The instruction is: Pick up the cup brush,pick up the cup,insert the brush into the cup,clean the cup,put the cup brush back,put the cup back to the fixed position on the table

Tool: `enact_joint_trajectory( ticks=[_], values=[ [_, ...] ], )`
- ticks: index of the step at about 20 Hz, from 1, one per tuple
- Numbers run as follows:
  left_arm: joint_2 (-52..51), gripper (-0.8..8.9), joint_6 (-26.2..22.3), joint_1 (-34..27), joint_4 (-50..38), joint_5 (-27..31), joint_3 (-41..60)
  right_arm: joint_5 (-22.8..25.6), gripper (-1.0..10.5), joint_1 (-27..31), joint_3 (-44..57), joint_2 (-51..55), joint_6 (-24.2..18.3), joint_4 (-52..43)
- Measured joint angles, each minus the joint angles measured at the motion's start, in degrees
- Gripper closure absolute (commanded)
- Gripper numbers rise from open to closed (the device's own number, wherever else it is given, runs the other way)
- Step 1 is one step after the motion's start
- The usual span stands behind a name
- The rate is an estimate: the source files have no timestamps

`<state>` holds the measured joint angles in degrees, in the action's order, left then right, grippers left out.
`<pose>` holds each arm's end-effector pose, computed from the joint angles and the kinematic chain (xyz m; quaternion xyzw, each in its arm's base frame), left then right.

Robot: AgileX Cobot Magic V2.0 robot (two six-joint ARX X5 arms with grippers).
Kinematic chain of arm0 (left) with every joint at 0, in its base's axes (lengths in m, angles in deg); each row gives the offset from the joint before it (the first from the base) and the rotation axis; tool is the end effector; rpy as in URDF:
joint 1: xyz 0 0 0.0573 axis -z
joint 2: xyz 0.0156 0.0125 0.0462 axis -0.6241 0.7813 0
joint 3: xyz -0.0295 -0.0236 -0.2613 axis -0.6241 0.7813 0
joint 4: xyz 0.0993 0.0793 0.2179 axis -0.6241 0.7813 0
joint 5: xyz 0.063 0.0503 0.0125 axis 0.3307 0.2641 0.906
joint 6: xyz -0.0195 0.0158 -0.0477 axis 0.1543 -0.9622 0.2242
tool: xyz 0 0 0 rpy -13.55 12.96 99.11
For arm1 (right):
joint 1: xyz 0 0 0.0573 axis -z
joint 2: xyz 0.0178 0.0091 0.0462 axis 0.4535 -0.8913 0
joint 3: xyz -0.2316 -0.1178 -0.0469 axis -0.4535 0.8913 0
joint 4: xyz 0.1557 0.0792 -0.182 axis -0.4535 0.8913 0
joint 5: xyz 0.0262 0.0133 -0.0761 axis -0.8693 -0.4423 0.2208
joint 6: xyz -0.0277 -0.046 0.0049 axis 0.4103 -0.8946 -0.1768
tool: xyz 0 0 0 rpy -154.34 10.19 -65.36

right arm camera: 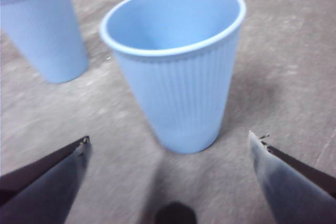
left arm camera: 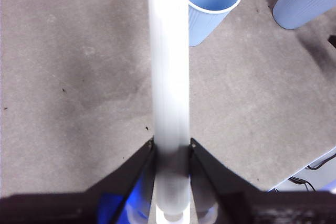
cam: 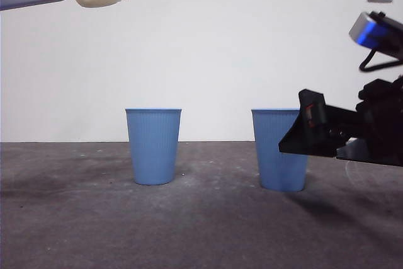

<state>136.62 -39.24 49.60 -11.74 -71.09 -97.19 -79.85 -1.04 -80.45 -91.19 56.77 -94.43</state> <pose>0.1583 -0.0374 0.3306 0.0231 0.4371 -0.2024 0.8760 0.1831 0.0976 0.1213 0.0054 0.1719 0.2333 0.9571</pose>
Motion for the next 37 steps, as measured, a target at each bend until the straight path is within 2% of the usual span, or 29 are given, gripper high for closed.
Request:
enact_joint_trajectory(
  ticks=[10, 16, 21, 25, 26, 30, 32, 34, 37],
  values=[
    [0.0, 8.22, -0.4, 0.1, 0.0, 0.0, 0.0, 0.3, 4.4, 0.0, -8.1, -16.4, 0.0, -8.0],
    [0.0, 8.22, -0.4, 0.2, 0.0, 0.0, 0.0, 0.5, 4.5, 0.0, -13.1, -22.0, -0.2, -8.3],
    [0.0, 8.22, -0.4, 0.2, 0.0, 0.0, 0.0, 1.8, 7.5, 0.0, -14.1, -23.8, -0.7, -8.2],
    [0.0, 8.22, -0.4, 0.2, 0.0, 0.0, 0.0, 1.8, 9.3, 0.0, -14.1, -23.8, -1.1, -8.1],
    [0.0, 8.22, -0.4, 0.2, 0.0, 0.0, 0.0, 1.6, 9.6, 0.0, -14.1, -23.8, -1.2, -8.1],
    [0.0, 8.22, -0.5, 0.2, 0.0, 0.0, 0.0, -0.7, 9.6, 0.0, -14.1, -23.7, -1.6, -7.9],
    [0.0, 8.22, -1.1, 0.2, 0.1, 0.0, 0.0, -2.7, 9.6, 0.0, -14.1, -21.7, -1.3, -4.4],
    [0.0, 8.22, -2.1, 0.5, 0.9, 0.1, 0.0, -4.6, 9.6, -0.1, -14.1, -16.7, -1.3, 3.5],
    [0.0, 8.22, -4.3, 2.9, 3.0, 4.2, 0.0, -5.6, 9.6, -0.1, -16.5, -4.2, -3.9, 22.9]
  ],
)
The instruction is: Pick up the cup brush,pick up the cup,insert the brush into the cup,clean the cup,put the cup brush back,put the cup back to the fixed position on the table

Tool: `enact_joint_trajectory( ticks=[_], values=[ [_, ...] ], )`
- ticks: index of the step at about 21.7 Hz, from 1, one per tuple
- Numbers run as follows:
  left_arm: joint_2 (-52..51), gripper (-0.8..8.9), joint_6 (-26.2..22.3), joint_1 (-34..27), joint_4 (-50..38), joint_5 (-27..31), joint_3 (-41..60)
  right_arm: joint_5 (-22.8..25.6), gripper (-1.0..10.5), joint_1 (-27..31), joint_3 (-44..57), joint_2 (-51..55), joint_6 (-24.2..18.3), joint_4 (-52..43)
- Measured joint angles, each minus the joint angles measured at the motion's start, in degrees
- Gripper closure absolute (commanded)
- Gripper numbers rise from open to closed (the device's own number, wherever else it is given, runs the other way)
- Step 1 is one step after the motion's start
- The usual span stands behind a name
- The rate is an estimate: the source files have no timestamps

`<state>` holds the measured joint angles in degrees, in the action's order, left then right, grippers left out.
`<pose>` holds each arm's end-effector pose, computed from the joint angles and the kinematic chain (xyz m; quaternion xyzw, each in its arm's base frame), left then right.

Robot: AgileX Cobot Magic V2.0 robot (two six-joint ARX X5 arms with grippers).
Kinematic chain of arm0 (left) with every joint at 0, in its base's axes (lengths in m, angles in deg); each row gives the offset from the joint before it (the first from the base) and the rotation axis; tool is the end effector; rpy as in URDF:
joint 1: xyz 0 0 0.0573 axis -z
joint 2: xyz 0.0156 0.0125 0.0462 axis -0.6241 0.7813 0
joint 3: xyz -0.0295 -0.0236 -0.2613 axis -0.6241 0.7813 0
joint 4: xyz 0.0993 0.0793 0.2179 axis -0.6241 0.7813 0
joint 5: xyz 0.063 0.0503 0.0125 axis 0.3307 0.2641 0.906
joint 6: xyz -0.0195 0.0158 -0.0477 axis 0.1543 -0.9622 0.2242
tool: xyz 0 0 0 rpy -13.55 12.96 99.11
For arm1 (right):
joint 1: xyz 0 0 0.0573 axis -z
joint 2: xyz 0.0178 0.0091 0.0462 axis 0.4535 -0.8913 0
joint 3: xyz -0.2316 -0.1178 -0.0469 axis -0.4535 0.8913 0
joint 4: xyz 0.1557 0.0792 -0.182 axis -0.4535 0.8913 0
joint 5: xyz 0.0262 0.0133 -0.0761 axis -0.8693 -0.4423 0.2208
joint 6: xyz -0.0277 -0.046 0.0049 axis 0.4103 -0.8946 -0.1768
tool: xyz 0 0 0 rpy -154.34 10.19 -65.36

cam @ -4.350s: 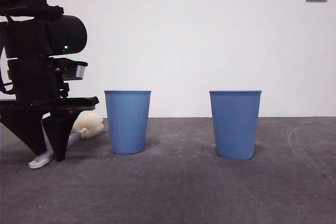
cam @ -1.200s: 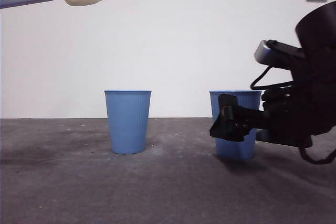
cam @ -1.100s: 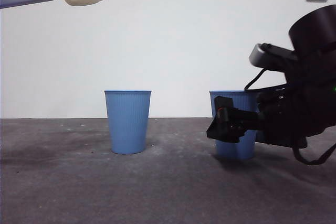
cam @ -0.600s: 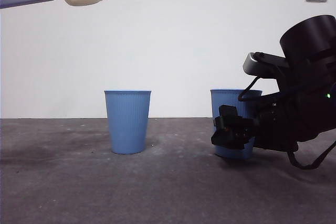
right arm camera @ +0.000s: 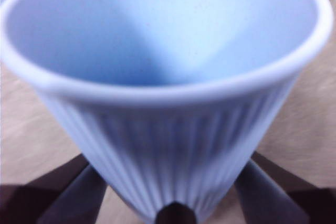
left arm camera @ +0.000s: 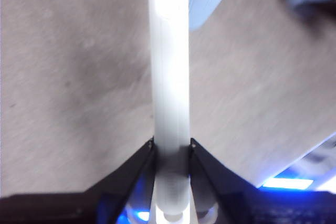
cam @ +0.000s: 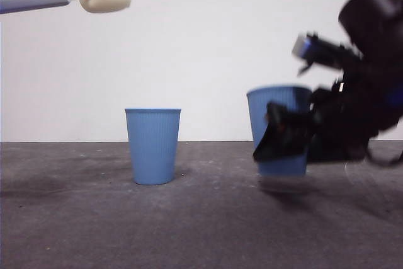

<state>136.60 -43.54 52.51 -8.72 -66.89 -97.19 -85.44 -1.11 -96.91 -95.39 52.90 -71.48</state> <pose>0.1529 -0.0424 0.3274 0.0837 0.4530 -0.2082 0.8628 0.2288 0.1255 0.1414 -0.0371 0.2556 0.2789 0.9249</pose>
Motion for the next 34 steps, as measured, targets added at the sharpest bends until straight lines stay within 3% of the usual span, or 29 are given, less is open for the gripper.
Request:
enact_joint_trajectory(
  ticks=[3, 6, 10, 17, 26, 34],
  values=[
    [0.0, 8.22, -2.6, 4.1, 1.5, 3.8, 0.0, -0.2, 9.6, 0.0, -8.9, 12.6, -6.8, 28.2],
    [0.0, 8.22, -5.4, 8.5, 2.7, 4.3, 0.0, -0.2, 9.6, 0.0, -19.4, 16.6, -13.5, 55.4],
    [0.0, 8.22, -8.6, 14.7, 4.6, 7.6, 0.0, 0.0, 9.6, -1.2, -26.9, 16.3, -18.6, 78.0],
    [2.3, 8.22, -12.2, 24.1, 11.0, 11.0, 0.0, 7.9, 9.6, -8.5, -28.2, 16.3, -24.0, 87.3],
    [9.8, 8.22, -13.5, 33.3, 11.6, 13.5, 0.0, 25.9, 9.6, -21.3, -28.2, 14.3, -27.1, 89.2],
    [12.5, 8.22, -13.5, 35.9, 9.5, 13.5, 0.0, 31.3, 9.6, -25.3, -28.2, 9.4, -29.0, 89.2]
  ],
)
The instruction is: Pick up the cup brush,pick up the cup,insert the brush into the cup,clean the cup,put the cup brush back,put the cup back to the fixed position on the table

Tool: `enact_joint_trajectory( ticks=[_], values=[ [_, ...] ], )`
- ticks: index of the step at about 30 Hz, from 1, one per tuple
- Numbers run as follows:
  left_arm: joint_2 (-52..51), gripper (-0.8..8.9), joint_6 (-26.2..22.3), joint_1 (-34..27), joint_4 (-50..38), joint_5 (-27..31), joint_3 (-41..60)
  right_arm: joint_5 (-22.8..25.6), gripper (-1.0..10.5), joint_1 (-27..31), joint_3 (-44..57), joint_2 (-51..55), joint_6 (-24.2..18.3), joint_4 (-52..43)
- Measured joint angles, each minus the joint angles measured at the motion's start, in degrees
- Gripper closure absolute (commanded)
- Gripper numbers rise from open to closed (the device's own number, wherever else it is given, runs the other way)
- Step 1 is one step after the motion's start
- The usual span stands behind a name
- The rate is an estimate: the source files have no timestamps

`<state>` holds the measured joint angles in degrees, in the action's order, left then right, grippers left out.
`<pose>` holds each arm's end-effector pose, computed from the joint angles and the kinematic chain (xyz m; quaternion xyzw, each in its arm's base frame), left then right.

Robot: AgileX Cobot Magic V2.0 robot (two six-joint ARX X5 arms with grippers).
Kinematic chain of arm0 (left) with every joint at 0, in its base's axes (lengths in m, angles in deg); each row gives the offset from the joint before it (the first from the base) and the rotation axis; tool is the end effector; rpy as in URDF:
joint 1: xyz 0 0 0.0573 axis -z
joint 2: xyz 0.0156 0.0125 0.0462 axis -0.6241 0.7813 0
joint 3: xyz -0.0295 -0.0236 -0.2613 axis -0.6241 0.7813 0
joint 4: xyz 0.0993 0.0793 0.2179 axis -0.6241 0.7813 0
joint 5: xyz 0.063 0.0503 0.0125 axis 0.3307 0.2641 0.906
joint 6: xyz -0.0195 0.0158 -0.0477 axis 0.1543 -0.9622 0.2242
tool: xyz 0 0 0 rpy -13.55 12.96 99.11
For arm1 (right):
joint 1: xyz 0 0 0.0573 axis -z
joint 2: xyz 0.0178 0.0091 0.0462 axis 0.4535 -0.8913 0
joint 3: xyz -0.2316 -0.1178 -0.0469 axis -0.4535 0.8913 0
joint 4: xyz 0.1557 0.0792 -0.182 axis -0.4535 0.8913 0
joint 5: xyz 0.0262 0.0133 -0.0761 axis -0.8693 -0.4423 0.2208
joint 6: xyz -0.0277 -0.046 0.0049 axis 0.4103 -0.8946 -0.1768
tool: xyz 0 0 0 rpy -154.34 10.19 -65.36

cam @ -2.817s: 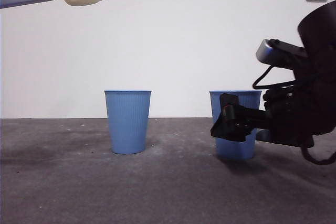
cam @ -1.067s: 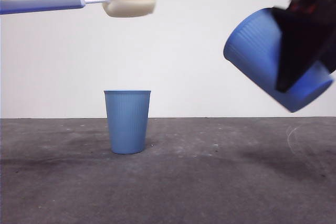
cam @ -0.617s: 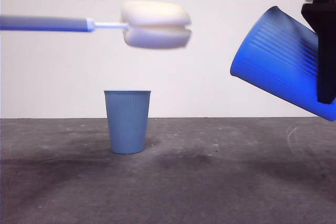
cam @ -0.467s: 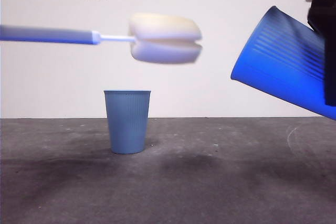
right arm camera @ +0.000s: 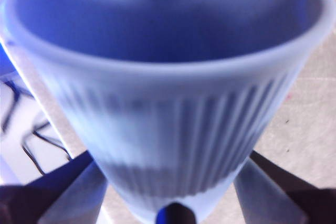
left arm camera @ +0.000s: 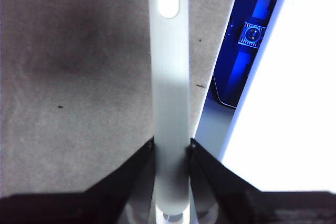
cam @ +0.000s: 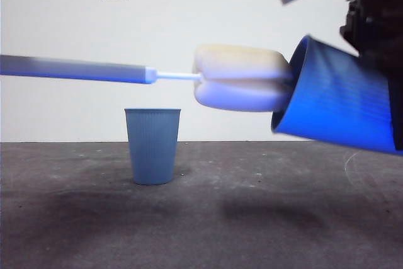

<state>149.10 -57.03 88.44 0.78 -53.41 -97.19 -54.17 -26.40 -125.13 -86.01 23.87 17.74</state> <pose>0.1234 -0.1426 0.2872 0.4181 0.4911 -0.3998 0.6513 0.1409 0.1688 0.2356 -0.5766 0.4459 0.2979 0.6164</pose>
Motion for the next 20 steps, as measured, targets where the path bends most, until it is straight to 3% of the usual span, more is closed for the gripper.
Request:
enact_joint_trajectory(
  ticks=[4, 20],
  values=[
    [1.8, 8.22, 0.0, 0.5, -0.8, 0.0, 0.0, 2.8, 9.6, -2.0, -0.3, -2.5, -1.0, -0.2],
    [8.9, 8.23, 0.0, 2.1, -11.1, -5.4, 0.0, 3.1, 9.6, -6.7, -6.1, -9.9, -2.6, -2.4]
  ],
)
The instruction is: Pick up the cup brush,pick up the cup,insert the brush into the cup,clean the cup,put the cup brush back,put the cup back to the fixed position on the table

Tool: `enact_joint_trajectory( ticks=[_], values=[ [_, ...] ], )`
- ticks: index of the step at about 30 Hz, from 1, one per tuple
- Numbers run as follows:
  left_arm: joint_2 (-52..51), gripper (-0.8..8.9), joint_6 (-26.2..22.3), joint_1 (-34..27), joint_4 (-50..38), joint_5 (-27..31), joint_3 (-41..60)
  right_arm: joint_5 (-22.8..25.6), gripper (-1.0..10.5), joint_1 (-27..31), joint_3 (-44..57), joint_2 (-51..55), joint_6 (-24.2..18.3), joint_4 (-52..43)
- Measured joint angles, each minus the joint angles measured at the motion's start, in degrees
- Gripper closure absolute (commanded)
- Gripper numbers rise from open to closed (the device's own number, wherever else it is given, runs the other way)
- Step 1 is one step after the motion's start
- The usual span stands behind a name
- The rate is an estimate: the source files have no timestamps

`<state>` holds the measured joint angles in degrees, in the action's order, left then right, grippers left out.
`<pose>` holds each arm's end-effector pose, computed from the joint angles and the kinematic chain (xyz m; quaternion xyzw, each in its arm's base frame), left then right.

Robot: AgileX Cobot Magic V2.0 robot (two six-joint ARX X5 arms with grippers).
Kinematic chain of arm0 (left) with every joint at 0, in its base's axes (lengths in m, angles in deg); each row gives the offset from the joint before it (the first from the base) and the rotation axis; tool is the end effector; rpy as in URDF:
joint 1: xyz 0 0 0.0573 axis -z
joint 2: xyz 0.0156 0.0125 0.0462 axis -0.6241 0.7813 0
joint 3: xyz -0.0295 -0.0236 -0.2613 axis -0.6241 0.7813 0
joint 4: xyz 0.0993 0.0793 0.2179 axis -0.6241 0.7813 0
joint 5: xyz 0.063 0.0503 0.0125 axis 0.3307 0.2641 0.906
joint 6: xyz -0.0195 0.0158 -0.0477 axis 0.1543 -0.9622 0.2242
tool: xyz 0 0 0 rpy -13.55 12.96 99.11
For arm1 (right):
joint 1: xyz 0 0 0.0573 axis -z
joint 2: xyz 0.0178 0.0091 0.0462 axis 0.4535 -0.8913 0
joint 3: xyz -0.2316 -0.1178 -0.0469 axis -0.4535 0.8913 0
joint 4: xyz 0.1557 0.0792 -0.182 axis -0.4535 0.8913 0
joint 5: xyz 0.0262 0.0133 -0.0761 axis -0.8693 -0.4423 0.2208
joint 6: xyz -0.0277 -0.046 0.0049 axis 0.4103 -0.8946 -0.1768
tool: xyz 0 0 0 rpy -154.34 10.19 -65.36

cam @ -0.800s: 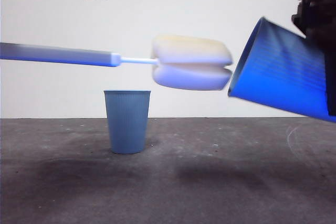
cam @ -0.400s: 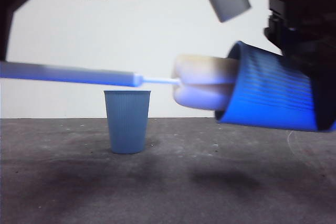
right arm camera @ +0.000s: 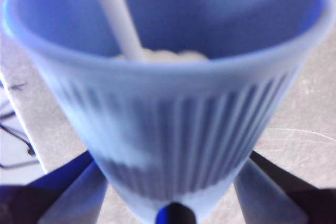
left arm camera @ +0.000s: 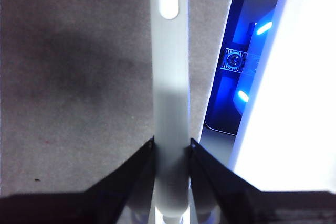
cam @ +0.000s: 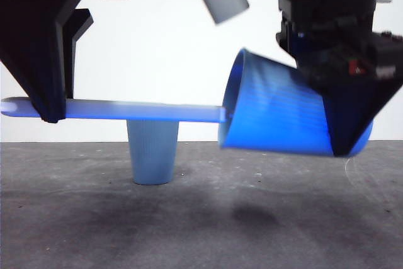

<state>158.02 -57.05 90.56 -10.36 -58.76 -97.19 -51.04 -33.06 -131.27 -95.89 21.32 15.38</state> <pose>0.1437 -0.1842 0.2616 0.3942 0.4756 -0.4493 0.6454 0.1416 0.2179 0.2271 -0.6329 0.4043 0.3196 0.5779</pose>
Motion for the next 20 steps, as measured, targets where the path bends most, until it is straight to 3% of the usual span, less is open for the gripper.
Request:
enact_joint_trajectory(
  ticks=[13, 20],
  values=[
    [0.0, 8.22, -0.4, -2.2, 2.9, 1.7, 0.0, 2.5, 9.6, -1.4, 0.0, -1.9, 0.7, 0.5],
    [-1.5, 8.22, -1.0, -5.8, 4.5, 1.6, 0.0, 3.0, 9.6, 2.0, 0.0, 0.0, 3.1, 3.1]
  ],
)
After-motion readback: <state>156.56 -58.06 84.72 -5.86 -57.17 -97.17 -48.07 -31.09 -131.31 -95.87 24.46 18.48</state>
